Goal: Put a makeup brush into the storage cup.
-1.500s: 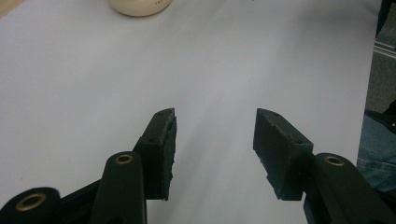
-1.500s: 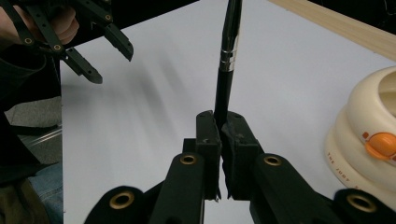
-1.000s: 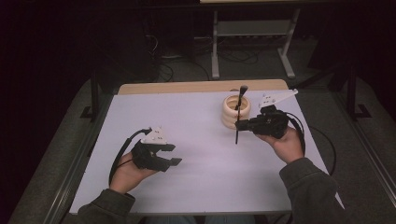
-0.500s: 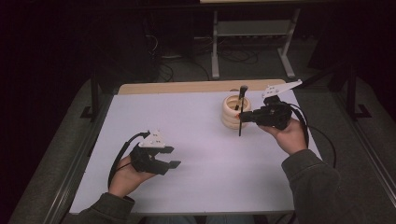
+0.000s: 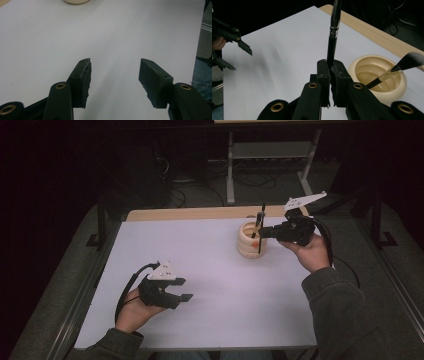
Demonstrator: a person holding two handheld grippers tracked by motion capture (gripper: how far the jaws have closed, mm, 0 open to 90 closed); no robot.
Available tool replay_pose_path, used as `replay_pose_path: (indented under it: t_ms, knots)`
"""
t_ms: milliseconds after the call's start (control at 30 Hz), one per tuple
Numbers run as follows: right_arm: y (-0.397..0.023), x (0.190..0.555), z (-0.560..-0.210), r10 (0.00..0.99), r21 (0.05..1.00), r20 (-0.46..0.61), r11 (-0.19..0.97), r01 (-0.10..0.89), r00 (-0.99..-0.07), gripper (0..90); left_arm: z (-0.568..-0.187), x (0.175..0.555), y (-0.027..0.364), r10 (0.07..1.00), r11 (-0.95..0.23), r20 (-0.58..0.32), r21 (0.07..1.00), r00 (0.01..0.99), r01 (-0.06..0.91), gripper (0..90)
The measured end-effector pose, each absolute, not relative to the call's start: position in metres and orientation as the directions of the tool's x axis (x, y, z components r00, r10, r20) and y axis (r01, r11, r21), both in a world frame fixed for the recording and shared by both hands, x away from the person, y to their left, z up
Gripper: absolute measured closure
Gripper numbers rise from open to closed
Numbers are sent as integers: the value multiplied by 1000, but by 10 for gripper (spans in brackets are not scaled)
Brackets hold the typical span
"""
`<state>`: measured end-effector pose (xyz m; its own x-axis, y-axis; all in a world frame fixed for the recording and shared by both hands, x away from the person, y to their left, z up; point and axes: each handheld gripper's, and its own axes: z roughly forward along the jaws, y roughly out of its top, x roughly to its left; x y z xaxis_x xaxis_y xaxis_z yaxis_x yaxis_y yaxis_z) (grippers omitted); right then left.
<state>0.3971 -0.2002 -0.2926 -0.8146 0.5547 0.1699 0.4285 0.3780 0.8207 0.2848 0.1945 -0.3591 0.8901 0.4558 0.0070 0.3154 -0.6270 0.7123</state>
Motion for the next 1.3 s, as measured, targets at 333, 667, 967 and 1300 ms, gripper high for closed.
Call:
replay_pose_path:
  t_ms: [333, 667, 967, 1300]
  knots:
    - [-202, 412, -286, 583, 820, 181, 355, 450, -792, 846, -360, 283, 195, 453, -629, 6, 710, 891, 315, 427]
    - [-202, 427, -280, 603, 825, 189, 330, 458, -775, 846, -360, 283, 195, 446, -635, 8, 707, 895, 311, 425]
    - [-198, 445, -275, 629, 820, 189, 321, 473, -754, 846, -361, 282, 194, 447, -623, -2, 717, 894, 313, 419]
    - [-196, 466, -287, 684, 803, 206, 291, 521, -699, 846, -360, 282, 197, 448, -623, 0, 717, 894, 313, 418]
